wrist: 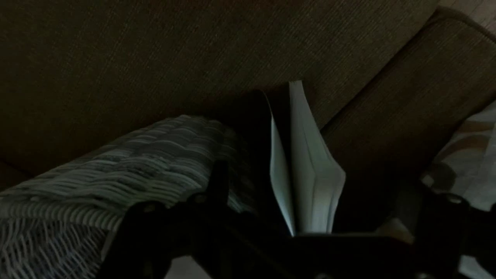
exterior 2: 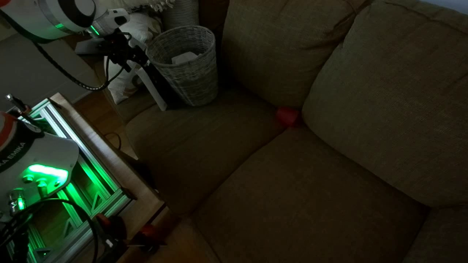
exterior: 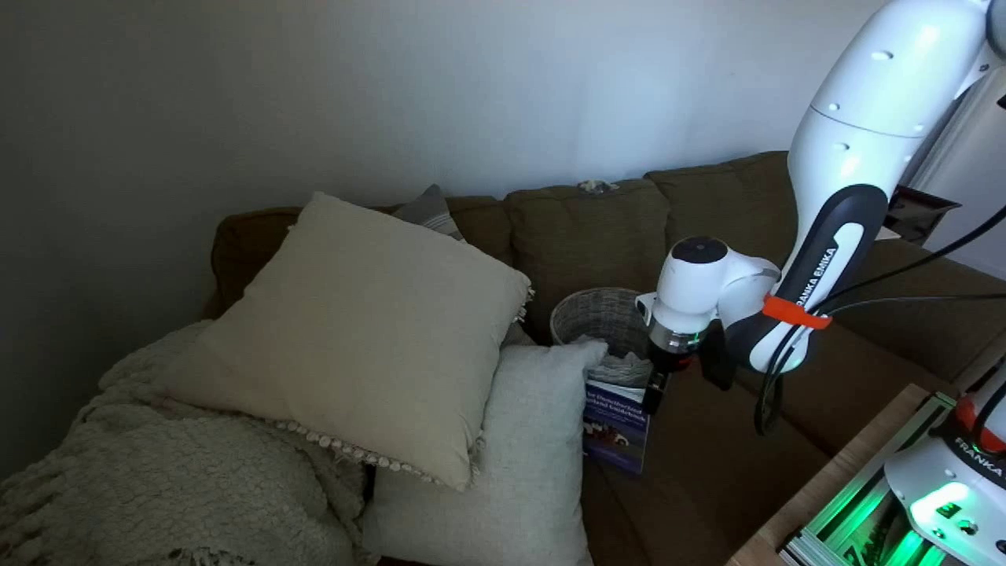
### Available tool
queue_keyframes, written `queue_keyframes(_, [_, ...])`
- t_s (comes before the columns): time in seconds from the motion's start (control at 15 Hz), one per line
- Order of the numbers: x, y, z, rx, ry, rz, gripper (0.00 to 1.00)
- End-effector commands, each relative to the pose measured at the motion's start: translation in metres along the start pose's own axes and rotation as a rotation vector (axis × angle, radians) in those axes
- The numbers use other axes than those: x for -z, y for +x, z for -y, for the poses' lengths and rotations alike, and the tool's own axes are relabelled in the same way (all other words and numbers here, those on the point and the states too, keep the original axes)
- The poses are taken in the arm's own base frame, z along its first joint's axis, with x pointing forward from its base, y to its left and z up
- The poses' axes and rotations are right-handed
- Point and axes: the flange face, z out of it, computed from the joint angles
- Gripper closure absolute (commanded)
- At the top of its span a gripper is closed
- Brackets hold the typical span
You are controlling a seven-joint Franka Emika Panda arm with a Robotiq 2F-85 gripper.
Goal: Put the blue book in the basket.
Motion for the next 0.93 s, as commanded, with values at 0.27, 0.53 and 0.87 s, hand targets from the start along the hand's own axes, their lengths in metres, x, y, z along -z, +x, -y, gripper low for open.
queue_keyframes(0.27, [-0.042,0.011,0.000,0.068,-0.048,0.027,0.00])
queue_keyframes(0.53, [-0.052,0.027,0.012,0.103,0.013,-0.041,0.06])
queue_keyframes(0.87, [-0.064,0.037,0.035,0.139,0.048,-0.025,0.38])
